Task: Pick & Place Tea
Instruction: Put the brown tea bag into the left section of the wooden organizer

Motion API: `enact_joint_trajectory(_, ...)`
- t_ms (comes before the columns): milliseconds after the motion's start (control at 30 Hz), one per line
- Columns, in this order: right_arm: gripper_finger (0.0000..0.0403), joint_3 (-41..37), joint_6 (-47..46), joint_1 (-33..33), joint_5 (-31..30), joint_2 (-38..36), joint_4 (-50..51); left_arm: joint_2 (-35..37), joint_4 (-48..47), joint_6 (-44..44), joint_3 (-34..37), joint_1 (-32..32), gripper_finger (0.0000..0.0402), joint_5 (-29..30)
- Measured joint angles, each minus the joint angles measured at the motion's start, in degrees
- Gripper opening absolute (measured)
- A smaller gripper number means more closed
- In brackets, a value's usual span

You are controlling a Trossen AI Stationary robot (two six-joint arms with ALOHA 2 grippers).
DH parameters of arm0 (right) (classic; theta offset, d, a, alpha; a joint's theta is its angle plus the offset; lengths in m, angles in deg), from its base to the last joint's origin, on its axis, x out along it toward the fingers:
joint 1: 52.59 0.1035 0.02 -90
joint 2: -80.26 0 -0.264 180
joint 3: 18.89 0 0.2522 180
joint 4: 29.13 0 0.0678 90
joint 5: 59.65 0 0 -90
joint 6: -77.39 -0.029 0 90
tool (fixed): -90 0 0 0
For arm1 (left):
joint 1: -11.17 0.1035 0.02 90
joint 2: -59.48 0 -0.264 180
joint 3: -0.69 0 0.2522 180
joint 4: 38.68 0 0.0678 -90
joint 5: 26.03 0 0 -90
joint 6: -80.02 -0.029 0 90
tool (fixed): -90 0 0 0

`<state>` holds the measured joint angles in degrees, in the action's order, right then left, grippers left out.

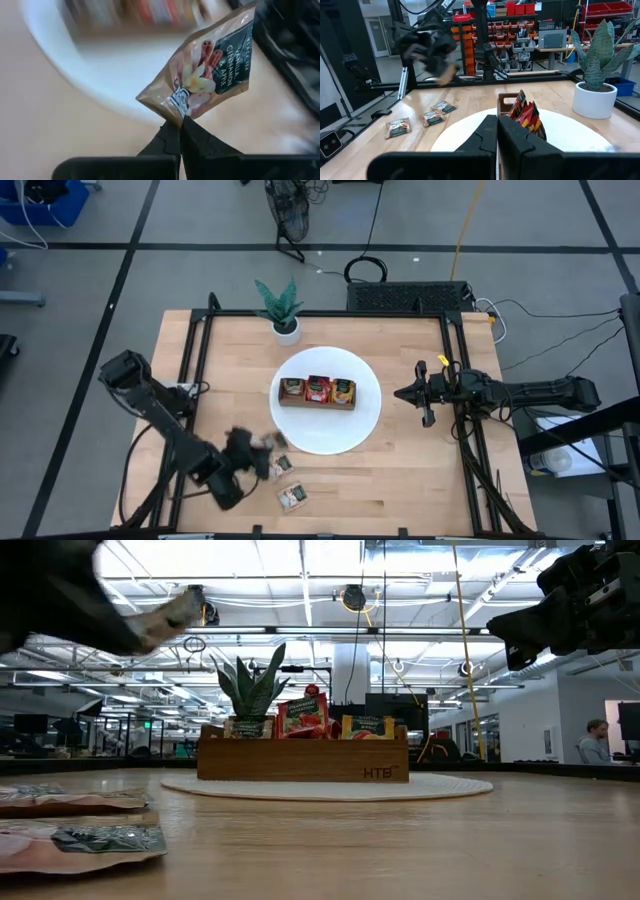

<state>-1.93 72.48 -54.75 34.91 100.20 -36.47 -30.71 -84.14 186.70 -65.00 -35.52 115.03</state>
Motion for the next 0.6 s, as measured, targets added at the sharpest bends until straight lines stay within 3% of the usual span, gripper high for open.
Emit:
enact_joint_trajectory(133, 0.0004, 0.0, 0.0, 0.0, 0.0, 0.0, 0.0, 0.3, -13.4, -2.8, 0.0, 7.4, 0.0002, 5.8)
enact_joint_trajectory(233, 0.0004, 0.0, 0.0, 0.0, 0.0, 0.0, 0.0, -0.2, -16.2, -9.5, 0.3, 14.0, 0.0003, 6.5)
enact_joint_trajectory(333, 0.0004, 0.0, 0.0, 0.0, 0.0, 0.0, 0.0, -0.6, -11.9, -21.7, 1.2, 20.2, 0.0005, 6.2)
enact_joint_trajectory(500, 0.0004, 0.0, 0.0, 0.0, 0.0, 0.0, 0.0, -0.5, 3.1, -43.1, 2.9, 27.9, 0.0003, 3.4)
enact_joint_trajectory(600, 0.0004, 0.0, 0.0, 0.0, 0.0, 0.0, 0.0, -0.5, 8.3, -49.7, 3.5, 30.4, 0.0005, 2.6)
